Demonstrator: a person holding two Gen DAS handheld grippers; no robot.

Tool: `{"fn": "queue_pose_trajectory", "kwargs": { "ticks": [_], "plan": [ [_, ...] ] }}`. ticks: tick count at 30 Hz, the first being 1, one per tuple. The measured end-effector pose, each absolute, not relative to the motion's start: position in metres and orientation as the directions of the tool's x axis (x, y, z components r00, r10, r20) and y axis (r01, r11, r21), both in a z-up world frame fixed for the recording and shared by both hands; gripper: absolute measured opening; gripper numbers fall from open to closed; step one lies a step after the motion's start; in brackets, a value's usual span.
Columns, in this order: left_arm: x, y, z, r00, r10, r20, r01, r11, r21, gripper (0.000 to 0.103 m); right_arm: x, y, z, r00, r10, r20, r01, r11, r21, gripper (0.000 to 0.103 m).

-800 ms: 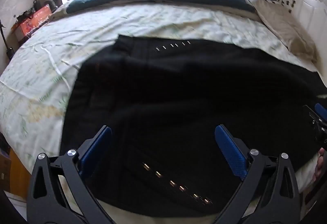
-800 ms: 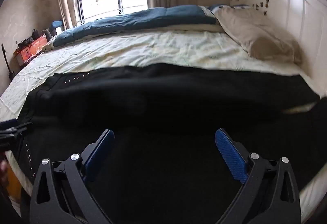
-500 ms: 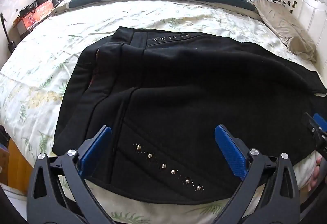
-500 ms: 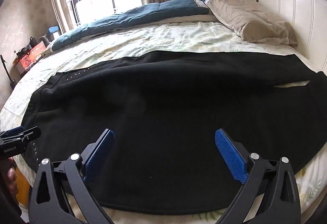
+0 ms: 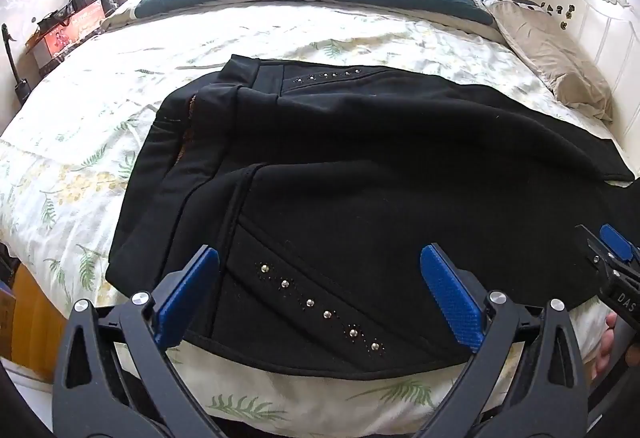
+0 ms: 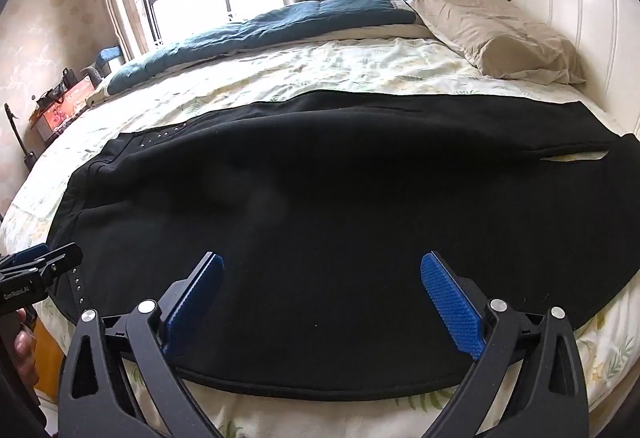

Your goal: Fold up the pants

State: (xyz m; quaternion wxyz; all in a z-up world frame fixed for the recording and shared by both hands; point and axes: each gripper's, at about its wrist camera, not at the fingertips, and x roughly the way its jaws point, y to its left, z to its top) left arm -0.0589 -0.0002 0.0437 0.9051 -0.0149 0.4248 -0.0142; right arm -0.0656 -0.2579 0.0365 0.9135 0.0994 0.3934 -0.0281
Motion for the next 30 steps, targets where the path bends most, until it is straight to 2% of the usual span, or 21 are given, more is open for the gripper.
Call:
{"fn": "queue_pose_trajectory", "kwargs": {
  "ticks": [7, 30],
  "plan": [
    [-0.062, 0.014, 0.057, 0.649, -0.046, -0.759, 0.044, 0.999, -0.023, 0.101, -0.067, -0.256, 0.036, 0.685, 0.03, -0.728, 0.128, 0.978, 0.162, 0.098],
    [-0.057, 0.01, 0.043, 0.654, -0.067, -0.754, 0.071, 0.997, -0.028, 0.101, -0.07, -0.253, 0.038, 0.691, 0.027, -0.723, 0.124, 0.98, 0.155, 0.098]
  ]
}}
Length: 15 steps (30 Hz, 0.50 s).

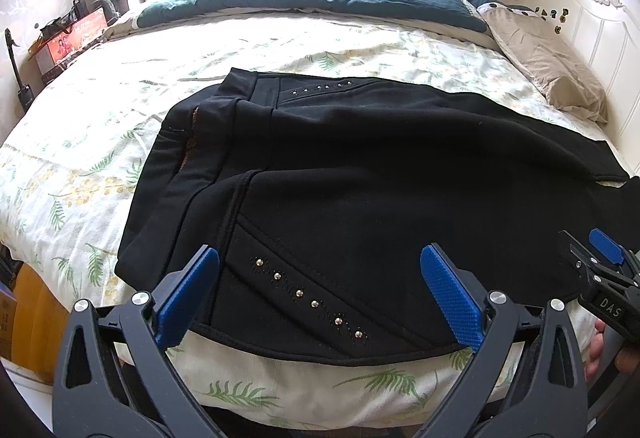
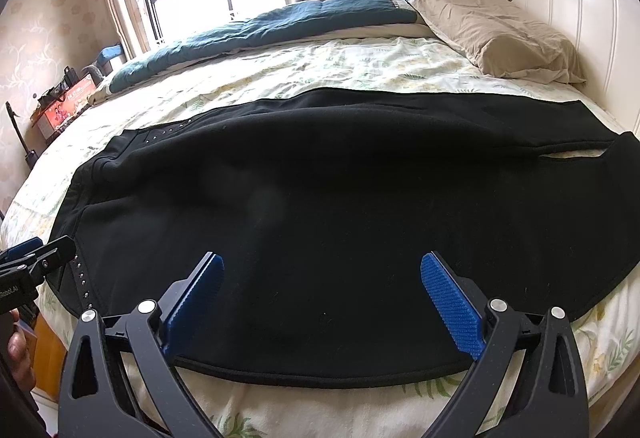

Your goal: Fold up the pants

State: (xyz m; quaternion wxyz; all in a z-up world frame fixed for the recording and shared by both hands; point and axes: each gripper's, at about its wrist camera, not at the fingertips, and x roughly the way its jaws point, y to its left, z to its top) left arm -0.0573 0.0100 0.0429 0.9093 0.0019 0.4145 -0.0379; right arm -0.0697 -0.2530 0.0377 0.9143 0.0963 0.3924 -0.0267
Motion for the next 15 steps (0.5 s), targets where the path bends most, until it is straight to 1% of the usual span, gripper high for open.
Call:
{"fn": "queue_pose_trajectory", "kwargs": {
  "ticks": [15],
  "plan": [
    [-0.057, 0.0083, 0.0411, 0.652, -0.069, -0.755, 0.073, 0.997, -0.029, 0.101, -0.0714, -0.2505, 0.0396, 0.692, 0.025, -0.722, 0.117, 0.982, 0.146, 0.098]
  ]
}}
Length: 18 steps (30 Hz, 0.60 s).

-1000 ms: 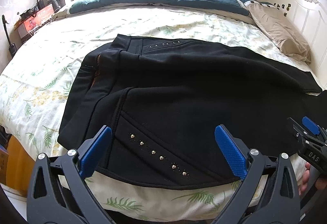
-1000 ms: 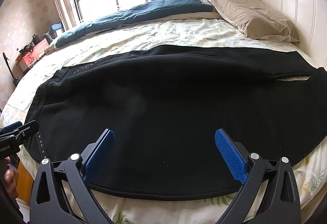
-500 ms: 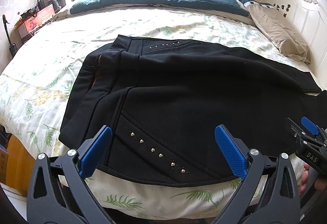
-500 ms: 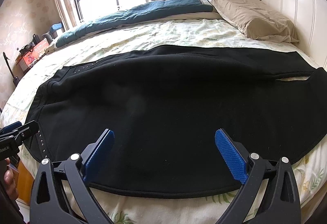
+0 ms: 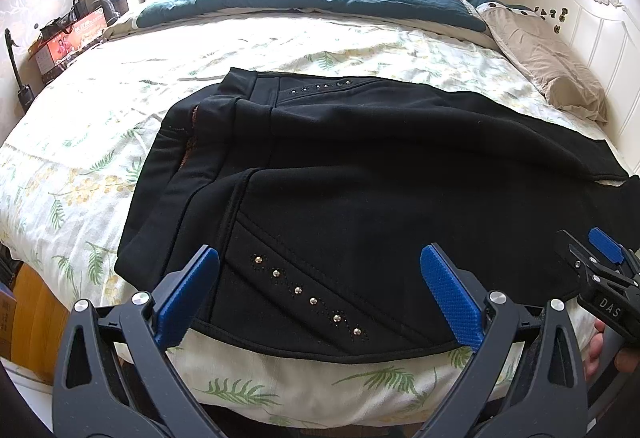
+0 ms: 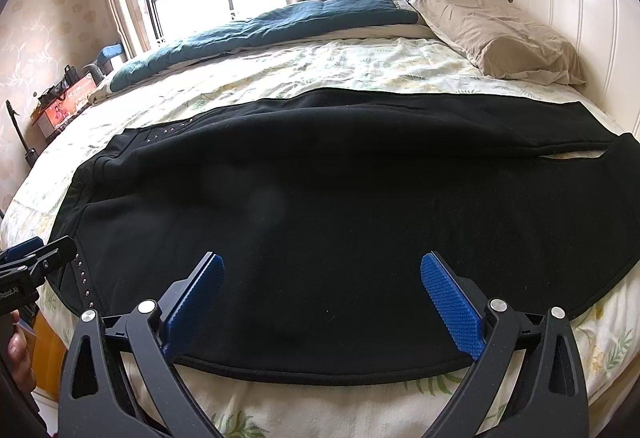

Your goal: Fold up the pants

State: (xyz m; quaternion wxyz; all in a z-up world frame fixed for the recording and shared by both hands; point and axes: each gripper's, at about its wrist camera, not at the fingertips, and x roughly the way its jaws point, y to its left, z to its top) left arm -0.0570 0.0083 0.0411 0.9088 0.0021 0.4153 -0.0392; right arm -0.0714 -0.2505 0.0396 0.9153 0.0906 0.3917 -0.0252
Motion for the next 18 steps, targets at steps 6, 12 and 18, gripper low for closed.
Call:
{"fn": "queue_pose_trajectory", "kwargs": {
  "ticks": [6, 12, 18],
  "plan": [
    [-0.0577, 0.0065, 0.0398, 0.65, -0.071, -0.756, 0.075, 0.997, -0.03, 0.101, -0.0716, -0.2503, 0.039, 0.692, 0.025, -0.722, 0.117, 0.982, 0.146, 0.098],
    [-0.0579, 0.0047, 0.0393, 0.649, -0.072, -0.758, 0.077, 0.997, -0.029, 0.101, -0.0724, -0.2505, 0.0385, 0.691, 0.025, -0.722, 0.116, 0.983, 0.144, 0.098],
    [-0.0573, 0.0031, 0.0383, 0.648, -0.073, -0.758, 0.077, 0.997, -0.029, 0.101, -0.0732, -0.2512, 0.0378, 0.691, 0.026, -0.722, 0.116, 0.982, 0.146, 0.098]
  ]
}}
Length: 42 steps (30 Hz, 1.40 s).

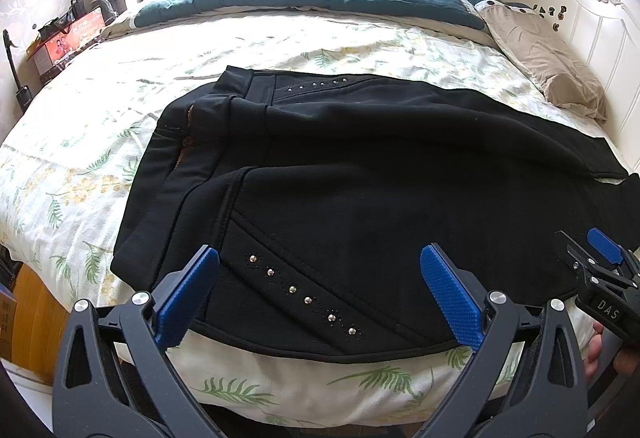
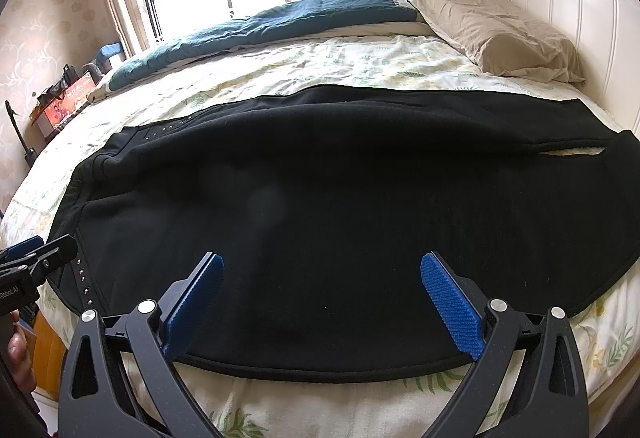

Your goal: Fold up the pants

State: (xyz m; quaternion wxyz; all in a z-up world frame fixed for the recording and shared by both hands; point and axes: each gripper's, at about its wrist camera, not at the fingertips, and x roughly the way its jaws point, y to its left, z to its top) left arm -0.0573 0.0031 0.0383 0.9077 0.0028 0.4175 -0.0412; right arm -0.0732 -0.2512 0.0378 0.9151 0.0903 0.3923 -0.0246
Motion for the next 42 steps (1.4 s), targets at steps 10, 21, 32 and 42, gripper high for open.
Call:
{"fn": "queue_pose_trajectory", "kwargs": {
  "ticks": [10, 21, 32, 42],
  "plan": [
    [-0.057, 0.0, 0.036, 0.644, -0.075, -0.762, 0.081, 0.996, -0.029, 0.101, -0.074, -0.255, 0.034, 0.689, 0.026, -0.725, 0.12, 0.982, 0.149, 0.098],
    [-0.042, 0.005, 0.024, 0.636, -0.066, -0.769, 0.083, 0.996, -0.017, 0.101, -0.115, -0.391, 0.057, 0.79, 0.139, -0.597, 0.229, 0.837, 0.498, 0.098],
    [-0.025, 0.014, 0.009, 0.603, -0.026, -0.797, 0.046, 0.999, 0.002, 0.101, -0.219, -0.639, -0.013, 0.97, -0.005, -0.243, 0.243, 0.074, 0.967, 0.098],
    [-0.027, 0.011, 0.001, 0.577, 0.001, -0.817, 0.052, 0.998, 0.038, 0.101, -0.17, -0.68, -0.008, 0.935, -0.043, -0.352, 0.353, 0.029, 0.935, 0.024]
  ]
}}
